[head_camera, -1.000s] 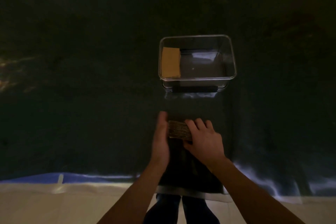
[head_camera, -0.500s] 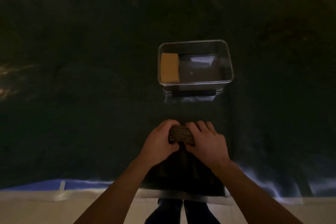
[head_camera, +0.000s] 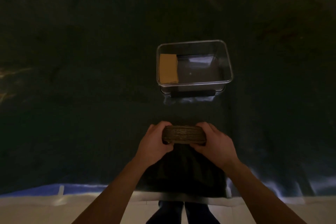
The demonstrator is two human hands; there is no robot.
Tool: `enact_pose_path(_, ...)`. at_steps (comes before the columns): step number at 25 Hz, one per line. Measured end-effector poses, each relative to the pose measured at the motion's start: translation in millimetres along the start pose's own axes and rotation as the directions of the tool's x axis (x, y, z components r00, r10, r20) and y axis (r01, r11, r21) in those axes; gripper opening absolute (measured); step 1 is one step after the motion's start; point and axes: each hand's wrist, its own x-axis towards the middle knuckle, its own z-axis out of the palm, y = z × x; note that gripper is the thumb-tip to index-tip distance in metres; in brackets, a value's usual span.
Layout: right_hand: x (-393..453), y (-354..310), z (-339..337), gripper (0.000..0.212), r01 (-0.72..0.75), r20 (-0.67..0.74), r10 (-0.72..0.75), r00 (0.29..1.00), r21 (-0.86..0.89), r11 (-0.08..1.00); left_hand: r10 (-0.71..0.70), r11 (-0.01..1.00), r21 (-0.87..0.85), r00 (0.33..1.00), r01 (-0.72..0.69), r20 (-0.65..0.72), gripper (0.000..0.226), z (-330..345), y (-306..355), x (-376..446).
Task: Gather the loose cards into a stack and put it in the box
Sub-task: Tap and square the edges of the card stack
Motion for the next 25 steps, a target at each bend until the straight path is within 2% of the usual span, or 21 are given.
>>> enact_pose_path(3,-4.4,5.9,8.2,0.053,-0.090,0.089,0.079,0.993,0.122,0.988,-0.011,0.999,-0.034,1.000,0.011,0.027,0.046,4.7,-2.0,1.1)
enact_pose_path(7,-5.2,7.7,6.6,0.054,-0.060,-0.019,0.066,0.998,0.228,0.972,0.046,0.996,-0.079,0.999,-0.047,-0.018,0.050,-0.9,-8.1,1.8)
enact_pose_path(9,-7.4,9.1,7.9,0.055,-0.063,-0.009,0.068,0.998,0.258,0.964,0.061,0.997,-0.038,0.998,-0.062,-0.019,0.050,-2.4,-10.0,0.3)
enact_pose_path(12,-5.9,8.5,12.1,0.056,-0.102,0.084,0.087,0.993,0.197,0.975,0.039,0.995,0.088,0.999,-0.039,0.000,0.049,4.1,-10.6,1.4)
enact_pose_path(17,-6.4,7.1,7.4,0.056,-0.061,-0.014,0.064,0.998,0.170,0.984,0.101,0.994,0.042,0.994,-0.100,-0.032,0.051,-4.0,-12.2,3.4)
enact_pose_path(22,-9.3,3.7,13.9,0.058,-0.101,0.070,0.096,0.993,0.067,0.993,0.095,0.965,0.243,0.995,-0.097,0.018,0.055,0.4,-15.8,-0.2)
enact_pose_path(25,-7.6,2.4,10.8,0.055,-0.079,0.031,0.077,0.997,0.055,0.995,0.094,0.974,0.208,0.996,-0.091,-0.002,0.050,-1.9,-16.9,0.6)
